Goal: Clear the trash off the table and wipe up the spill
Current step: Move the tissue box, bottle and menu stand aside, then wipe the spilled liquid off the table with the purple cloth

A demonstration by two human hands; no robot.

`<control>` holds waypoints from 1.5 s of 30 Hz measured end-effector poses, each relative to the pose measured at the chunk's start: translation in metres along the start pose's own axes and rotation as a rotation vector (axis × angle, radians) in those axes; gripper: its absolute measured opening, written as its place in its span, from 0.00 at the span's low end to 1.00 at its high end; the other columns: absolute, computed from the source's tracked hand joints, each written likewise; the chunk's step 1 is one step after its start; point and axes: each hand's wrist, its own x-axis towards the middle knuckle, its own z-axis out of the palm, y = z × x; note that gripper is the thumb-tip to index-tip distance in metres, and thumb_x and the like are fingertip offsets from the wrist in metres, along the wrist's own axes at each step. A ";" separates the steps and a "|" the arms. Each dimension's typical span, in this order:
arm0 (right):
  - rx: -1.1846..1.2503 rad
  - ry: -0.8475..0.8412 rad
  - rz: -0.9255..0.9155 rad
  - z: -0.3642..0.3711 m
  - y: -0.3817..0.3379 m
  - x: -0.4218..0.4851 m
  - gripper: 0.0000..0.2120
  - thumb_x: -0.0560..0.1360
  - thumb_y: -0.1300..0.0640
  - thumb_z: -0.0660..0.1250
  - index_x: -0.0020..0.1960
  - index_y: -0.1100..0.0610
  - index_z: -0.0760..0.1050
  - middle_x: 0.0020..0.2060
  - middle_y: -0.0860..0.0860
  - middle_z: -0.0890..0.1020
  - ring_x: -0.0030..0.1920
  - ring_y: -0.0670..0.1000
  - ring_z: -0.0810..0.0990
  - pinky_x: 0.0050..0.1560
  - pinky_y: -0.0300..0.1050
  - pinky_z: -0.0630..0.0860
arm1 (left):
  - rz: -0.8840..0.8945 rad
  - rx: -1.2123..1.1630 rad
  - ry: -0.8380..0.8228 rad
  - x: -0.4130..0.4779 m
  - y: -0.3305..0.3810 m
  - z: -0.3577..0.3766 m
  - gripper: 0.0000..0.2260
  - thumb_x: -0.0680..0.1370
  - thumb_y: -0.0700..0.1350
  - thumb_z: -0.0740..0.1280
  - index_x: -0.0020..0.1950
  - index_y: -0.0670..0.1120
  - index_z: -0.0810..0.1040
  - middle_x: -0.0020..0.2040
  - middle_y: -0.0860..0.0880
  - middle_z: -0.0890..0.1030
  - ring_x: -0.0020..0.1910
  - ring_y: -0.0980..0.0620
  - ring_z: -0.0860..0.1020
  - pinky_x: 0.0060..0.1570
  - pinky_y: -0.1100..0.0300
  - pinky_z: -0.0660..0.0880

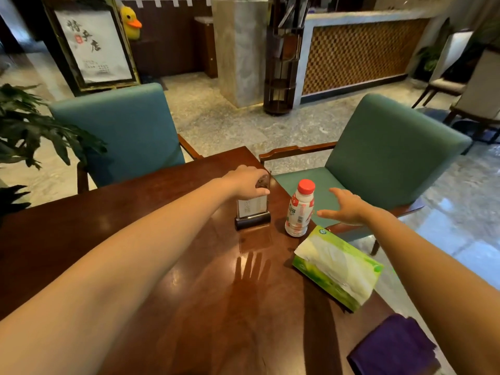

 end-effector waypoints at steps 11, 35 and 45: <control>-0.333 0.059 -0.012 -0.016 0.017 -0.144 0.43 0.71 0.33 0.62 0.77 0.51 0.47 0.77 0.52 0.51 0.76 0.59 0.52 0.75 0.58 0.55 | 0.239 0.045 -0.088 -0.088 0.085 -0.010 0.24 0.78 0.55 0.60 0.71 0.45 0.64 0.69 0.42 0.72 0.66 0.42 0.71 0.65 0.50 0.68; -0.151 -0.114 -0.074 0.083 0.185 -0.269 0.42 0.72 0.39 0.65 0.76 0.54 0.49 0.76 0.53 0.54 0.75 0.56 0.55 0.75 0.52 0.57 | 0.228 -0.092 -0.219 -0.139 0.270 0.174 0.28 0.77 0.58 0.61 0.73 0.47 0.60 0.73 0.46 0.65 0.73 0.44 0.62 0.69 0.45 0.63; -0.123 -0.137 -0.259 0.154 0.238 -0.187 0.32 0.77 0.45 0.60 0.76 0.56 0.54 0.77 0.55 0.54 0.76 0.56 0.53 0.75 0.48 0.50 | -0.059 -0.128 -0.133 -0.118 0.305 0.276 0.30 0.79 0.56 0.57 0.76 0.46 0.52 0.78 0.43 0.52 0.77 0.44 0.50 0.75 0.50 0.51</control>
